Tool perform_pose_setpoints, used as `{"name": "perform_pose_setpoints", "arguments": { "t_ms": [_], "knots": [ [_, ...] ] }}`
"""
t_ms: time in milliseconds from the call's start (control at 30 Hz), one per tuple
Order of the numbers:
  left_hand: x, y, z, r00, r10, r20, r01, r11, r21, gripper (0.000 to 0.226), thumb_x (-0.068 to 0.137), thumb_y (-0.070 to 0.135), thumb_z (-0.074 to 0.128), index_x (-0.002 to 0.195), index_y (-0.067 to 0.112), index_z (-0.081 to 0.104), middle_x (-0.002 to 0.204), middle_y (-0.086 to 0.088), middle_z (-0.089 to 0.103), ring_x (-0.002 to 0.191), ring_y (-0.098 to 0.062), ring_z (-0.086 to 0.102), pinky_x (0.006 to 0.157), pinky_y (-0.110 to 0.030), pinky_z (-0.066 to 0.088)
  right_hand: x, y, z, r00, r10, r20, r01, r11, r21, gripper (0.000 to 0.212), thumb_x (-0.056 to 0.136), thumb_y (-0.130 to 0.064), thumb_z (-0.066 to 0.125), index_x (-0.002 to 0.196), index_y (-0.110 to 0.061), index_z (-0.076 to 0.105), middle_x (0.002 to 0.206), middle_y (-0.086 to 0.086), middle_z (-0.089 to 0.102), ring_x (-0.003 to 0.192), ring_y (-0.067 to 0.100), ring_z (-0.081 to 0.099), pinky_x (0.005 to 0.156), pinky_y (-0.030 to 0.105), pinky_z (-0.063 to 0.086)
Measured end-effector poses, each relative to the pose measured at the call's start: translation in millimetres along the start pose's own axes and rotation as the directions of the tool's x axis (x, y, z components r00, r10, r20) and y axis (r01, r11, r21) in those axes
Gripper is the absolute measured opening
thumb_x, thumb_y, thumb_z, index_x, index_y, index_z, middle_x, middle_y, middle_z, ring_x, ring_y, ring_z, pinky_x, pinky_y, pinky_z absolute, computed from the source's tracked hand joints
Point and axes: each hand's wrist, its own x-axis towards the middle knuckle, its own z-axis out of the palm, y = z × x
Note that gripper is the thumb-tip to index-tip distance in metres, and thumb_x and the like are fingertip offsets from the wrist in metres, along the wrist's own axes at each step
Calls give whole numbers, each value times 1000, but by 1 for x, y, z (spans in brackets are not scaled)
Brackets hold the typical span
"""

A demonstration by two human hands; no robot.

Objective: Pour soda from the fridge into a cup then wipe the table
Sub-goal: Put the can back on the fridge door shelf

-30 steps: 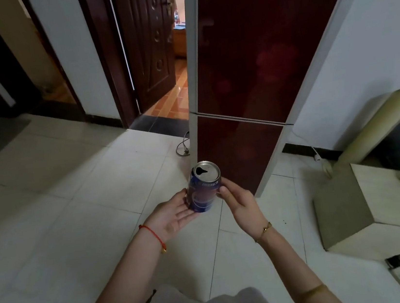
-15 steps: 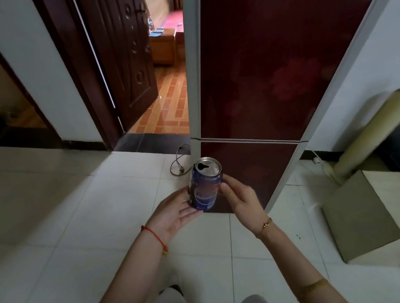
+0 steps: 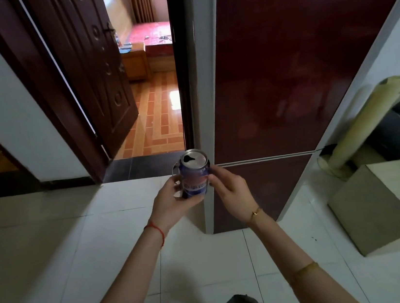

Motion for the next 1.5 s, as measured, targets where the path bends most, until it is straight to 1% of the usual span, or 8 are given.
{"name": "perform_pose_setpoints", "arguments": {
  "t_ms": [467,600,700,867,967,1067,1267,1500],
  "knots": [
    [91,-9,-24,981,177,-76,-163,973,163,69,71,36,85,130,19,56,122,5,66,112,-10,61,89,-19,49,90,1,3,996,-85,8,85,990,-111,35,103,-23,44,135,-14,57,126,-3,65,116,2,59,97,15,45],
    [114,-6,-30,974,194,-118,-175,973,150,64,68,38,86,124,19,60,115,5,69,108,-11,64,92,-28,54,133,3,-19,980,-200,-6,186,921,-343,37,103,-18,44,137,-9,53,133,8,60,125,19,53,106,27,41],
    [128,-3,-34,974,194,-117,-180,976,121,62,67,36,87,121,19,61,116,4,70,110,-11,64,94,-31,54,167,5,-32,943,-334,6,277,773,-571,38,100,-13,46,137,-4,52,140,14,52,138,29,40,117,42,31],
    [144,-1,-35,972,190,-137,-177,979,102,58,67,33,87,117,18,63,111,4,72,102,-5,67,85,-22,55,216,-11,-42,831,-524,188,408,343,-846,44,98,-15,43,140,-3,47,145,13,46,147,33,24,123,48,15],
    [153,1,-35,967,205,-151,-189,975,115,51,68,32,87,112,19,65,108,7,73,100,-4,68,86,-23,55,241,-19,-44,792,-511,334,421,61,-905,48,98,-18,43,143,-3,43,152,14,39,149,34,16,122,52,11],
    [157,3,-33,960,220,-176,-195,970,147,46,70,30,86,110,19,65,105,8,73,96,2,67,76,-7,51,258,-19,-43,802,-418,425,408,-136,-903,52,99,-22,41,147,-2,37,157,14,31,150,36,6,122,55,5],
    [162,5,-30,951,239,-198,-202,961,192,44,72,32,85,109,18,67,102,10,73,92,10,65,73,-3,47,266,-19,-41,850,-307,428,336,-311,-889,54,100,-29,38,147,-3,34,160,14,23,151,35,-5,121,56,-4],
    [163,7,-28,949,241,-201,-199,958,208,48,72,37,84,112,18,66,106,8,73,98,1,66,79,-12,50,269,-32,-34,880,-267,393,288,-360,-888,49,99,-29,42,140,-4,47,147,14,44,147,34,20,119,56,-5]
  ]
}}
